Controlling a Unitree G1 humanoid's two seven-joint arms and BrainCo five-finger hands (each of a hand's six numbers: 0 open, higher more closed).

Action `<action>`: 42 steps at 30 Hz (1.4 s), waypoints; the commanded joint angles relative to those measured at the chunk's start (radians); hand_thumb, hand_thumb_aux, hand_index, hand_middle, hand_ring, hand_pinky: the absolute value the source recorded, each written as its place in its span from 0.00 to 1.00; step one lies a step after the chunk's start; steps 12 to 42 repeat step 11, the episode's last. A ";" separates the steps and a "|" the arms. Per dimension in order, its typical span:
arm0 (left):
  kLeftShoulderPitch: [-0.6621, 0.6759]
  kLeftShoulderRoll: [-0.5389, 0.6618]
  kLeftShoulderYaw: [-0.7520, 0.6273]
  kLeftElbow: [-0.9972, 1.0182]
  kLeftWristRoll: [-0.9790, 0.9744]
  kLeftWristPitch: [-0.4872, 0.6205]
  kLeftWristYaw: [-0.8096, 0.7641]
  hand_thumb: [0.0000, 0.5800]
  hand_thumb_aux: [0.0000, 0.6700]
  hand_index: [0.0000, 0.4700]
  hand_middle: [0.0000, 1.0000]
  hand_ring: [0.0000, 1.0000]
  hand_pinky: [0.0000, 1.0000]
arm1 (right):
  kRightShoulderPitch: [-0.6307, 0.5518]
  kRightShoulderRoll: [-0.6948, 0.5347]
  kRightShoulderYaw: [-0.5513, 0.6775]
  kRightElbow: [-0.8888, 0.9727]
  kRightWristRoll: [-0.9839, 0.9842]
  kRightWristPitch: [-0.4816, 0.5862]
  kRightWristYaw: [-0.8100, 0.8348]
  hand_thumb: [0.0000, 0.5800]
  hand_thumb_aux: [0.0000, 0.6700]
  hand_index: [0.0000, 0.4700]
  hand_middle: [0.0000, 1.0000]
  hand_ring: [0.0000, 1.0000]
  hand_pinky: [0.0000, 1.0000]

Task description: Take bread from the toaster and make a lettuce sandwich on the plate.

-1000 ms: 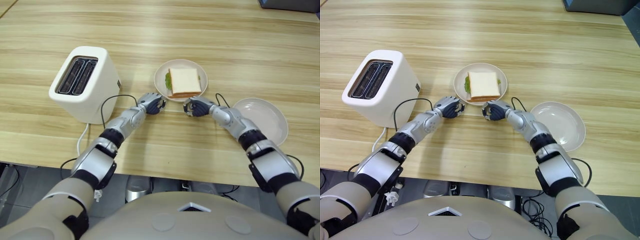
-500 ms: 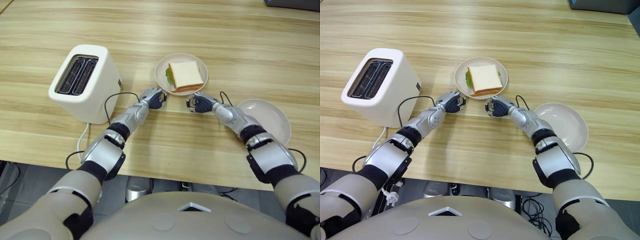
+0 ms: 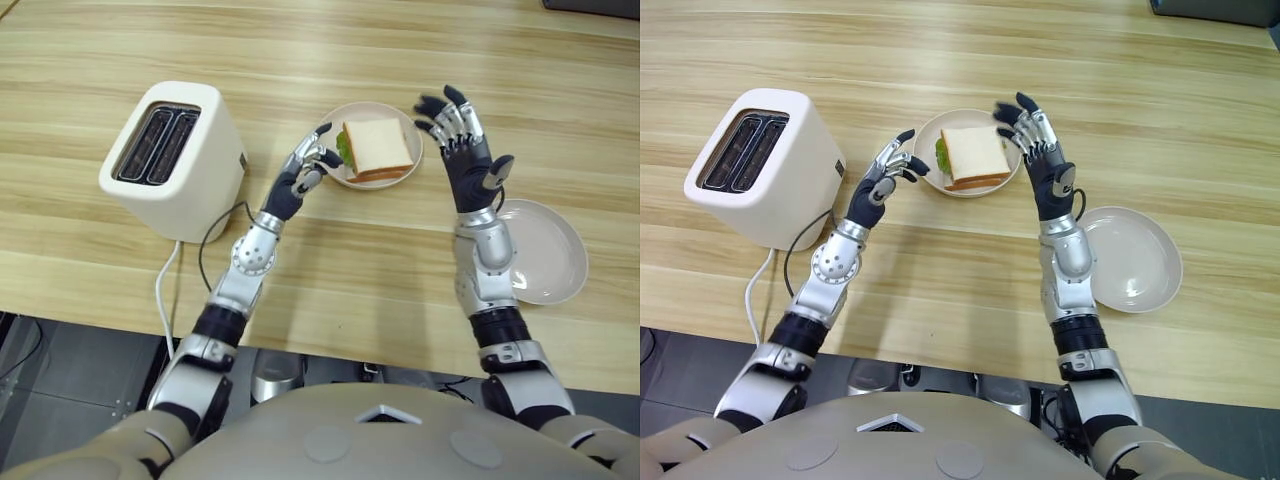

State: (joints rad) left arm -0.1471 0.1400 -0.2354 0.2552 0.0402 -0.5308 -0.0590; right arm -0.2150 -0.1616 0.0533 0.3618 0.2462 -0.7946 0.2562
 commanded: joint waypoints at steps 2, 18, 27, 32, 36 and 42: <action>0.035 -0.018 0.055 -0.097 -0.109 0.055 -0.053 0.00 0.00 0.00 0.00 0.00 0.00 | -0.032 0.063 -0.040 0.059 -0.143 -0.113 -0.077 0.00 0.00 0.00 0.00 0.00 0.00; 0.037 -0.041 0.118 -0.133 -0.102 0.077 -0.053 0.00 0.00 0.00 0.00 0.00 0.00 | -0.033 0.115 -0.050 0.096 -0.287 -0.178 -0.166 0.00 0.00 0.00 0.00 0.00 0.00; 0.037 -0.041 0.118 -0.133 -0.102 0.077 -0.053 0.00 0.00 0.00 0.00 0.00 0.00 | -0.033 0.115 -0.050 0.096 -0.287 -0.178 -0.166 0.00 0.00 0.00 0.00 0.00 0.00; 0.037 -0.041 0.118 -0.133 -0.102 0.077 -0.053 0.00 0.00 0.00 0.00 0.00 0.00 | -0.033 0.115 -0.050 0.096 -0.287 -0.178 -0.166 0.00 0.00 0.00 0.00 0.00 0.00; 0.037 -0.041 0.118 -0.133 -0.102 0.077 -0.053 0.00 0.00 0.00 0.00 0.00 0.00 | -0.033 0.115 -0.050 0.096 -0.287 -0.178 -0.166 0.00 0.00 0.00 0.00 0.00 0.00; 0.037 -0.041 0.118 -0.133 -0.102 0.077 -0.053 0.00 0.00 0.00 0.00 0.00 0.00 | -0.033 0.115 -0.050 0.096 -0.287 -0.178 -0.166 0.00 0.00 0.00 0.00 0.00 0.00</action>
